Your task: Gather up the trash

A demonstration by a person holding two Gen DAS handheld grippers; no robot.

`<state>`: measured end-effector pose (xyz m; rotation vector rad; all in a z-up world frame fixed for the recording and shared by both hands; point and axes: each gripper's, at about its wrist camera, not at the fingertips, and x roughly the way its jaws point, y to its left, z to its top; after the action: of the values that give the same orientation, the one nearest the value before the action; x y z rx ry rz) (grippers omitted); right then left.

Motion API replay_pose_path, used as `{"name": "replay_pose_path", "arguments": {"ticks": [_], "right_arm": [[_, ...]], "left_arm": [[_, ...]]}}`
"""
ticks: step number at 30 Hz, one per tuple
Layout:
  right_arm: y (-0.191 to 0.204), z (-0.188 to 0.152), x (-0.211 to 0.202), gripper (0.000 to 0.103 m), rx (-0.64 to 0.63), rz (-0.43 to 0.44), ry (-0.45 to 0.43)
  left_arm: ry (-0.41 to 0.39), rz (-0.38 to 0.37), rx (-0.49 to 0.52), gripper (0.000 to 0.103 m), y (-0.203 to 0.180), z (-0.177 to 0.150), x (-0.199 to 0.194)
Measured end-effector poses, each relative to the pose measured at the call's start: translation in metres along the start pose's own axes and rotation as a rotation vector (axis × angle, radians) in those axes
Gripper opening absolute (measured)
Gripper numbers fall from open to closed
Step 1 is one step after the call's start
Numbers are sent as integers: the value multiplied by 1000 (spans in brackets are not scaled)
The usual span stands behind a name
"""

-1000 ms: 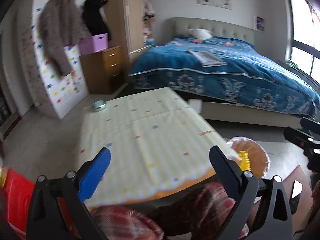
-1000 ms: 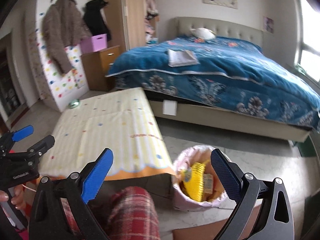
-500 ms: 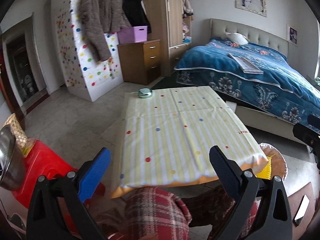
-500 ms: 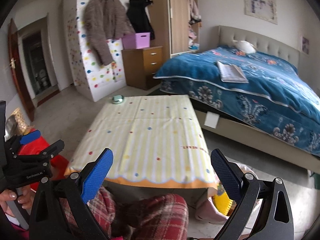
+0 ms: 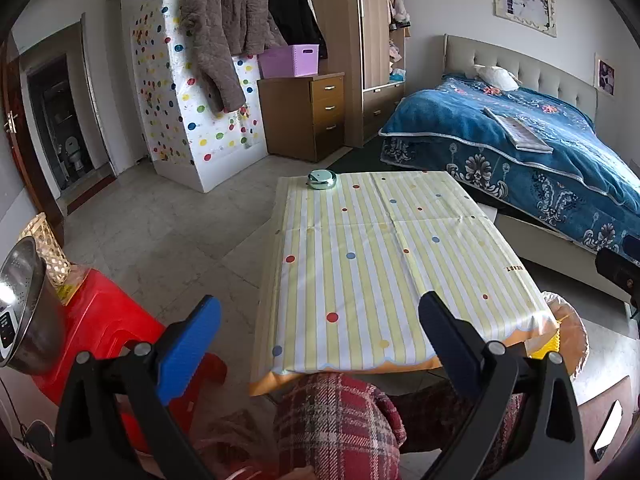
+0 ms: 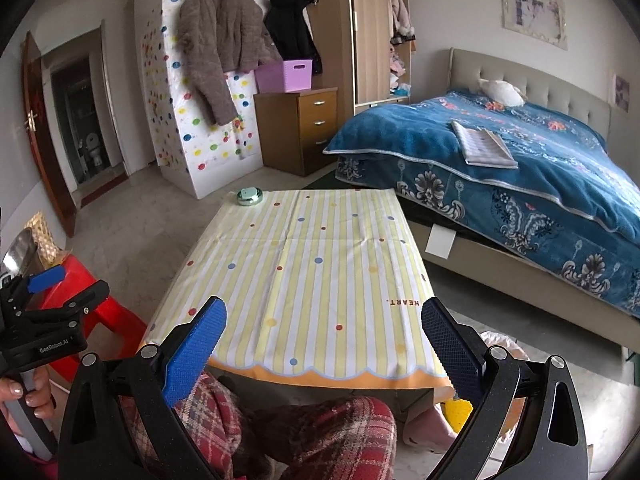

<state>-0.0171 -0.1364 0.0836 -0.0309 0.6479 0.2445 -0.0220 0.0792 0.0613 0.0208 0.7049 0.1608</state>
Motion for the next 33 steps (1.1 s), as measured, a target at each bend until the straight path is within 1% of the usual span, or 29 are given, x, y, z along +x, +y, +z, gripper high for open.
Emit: {"name": "replay_pose_path", "arguments": {"ticks": [9, 33], "right_arm": [[-8, 0, 2, 97, 3, -8, 1], [-17, 0, -2, 97, -4, -9, 4]], "left_arm": [[4, -11, 1, 96, -1, 1, 2], [0, -1, 5, 96, -3, 2, 0]]}}
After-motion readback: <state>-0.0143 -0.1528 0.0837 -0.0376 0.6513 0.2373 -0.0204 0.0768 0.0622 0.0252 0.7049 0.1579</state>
